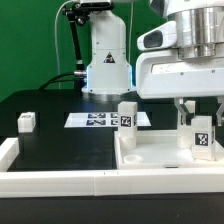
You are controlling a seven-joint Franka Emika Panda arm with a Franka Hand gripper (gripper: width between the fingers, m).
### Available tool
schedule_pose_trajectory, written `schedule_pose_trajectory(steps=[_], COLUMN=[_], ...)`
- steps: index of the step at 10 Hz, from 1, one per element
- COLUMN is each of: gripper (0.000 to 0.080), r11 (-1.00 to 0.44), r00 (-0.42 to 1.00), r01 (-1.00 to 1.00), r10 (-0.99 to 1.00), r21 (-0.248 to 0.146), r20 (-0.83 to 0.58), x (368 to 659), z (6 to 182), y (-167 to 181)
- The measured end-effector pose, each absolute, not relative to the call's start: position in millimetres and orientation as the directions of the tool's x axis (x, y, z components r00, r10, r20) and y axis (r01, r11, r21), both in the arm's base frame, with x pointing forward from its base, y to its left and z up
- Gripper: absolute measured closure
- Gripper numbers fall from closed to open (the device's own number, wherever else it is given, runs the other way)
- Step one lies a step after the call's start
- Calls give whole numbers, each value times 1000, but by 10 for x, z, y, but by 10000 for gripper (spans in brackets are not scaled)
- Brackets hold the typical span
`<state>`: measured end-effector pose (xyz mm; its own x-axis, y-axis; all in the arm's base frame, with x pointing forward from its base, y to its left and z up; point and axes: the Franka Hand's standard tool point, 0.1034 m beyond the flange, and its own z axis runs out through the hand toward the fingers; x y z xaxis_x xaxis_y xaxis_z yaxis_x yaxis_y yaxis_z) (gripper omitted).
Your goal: Assemble square table
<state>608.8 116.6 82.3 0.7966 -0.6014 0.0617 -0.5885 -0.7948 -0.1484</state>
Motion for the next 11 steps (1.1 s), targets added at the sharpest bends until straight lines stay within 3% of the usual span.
schedule_pose_trajectory(steps=[6, 7, 8, 9, 10, 11], gripper=[509, 416, 416, 240, 240, 170], r11=[-384, -345, -366, -449, -477, -544], r00=[395, 357, 378, 460, 487, 553], r01=[-909, -924, -916, -878, -863, -822], r10=[-918, -933, -925, -888, -873, -833], r21=[-165, -164, -165, -167, -168, -168], r20=[-38, -48, -43, -28, -23, -9], x=[6090, 6089, 6088, 6094, 6095, 6094], z=[818, 816, 814, 818, 818, 816], y=[1153, 1161, 1158, 1143, 1137, 1135])
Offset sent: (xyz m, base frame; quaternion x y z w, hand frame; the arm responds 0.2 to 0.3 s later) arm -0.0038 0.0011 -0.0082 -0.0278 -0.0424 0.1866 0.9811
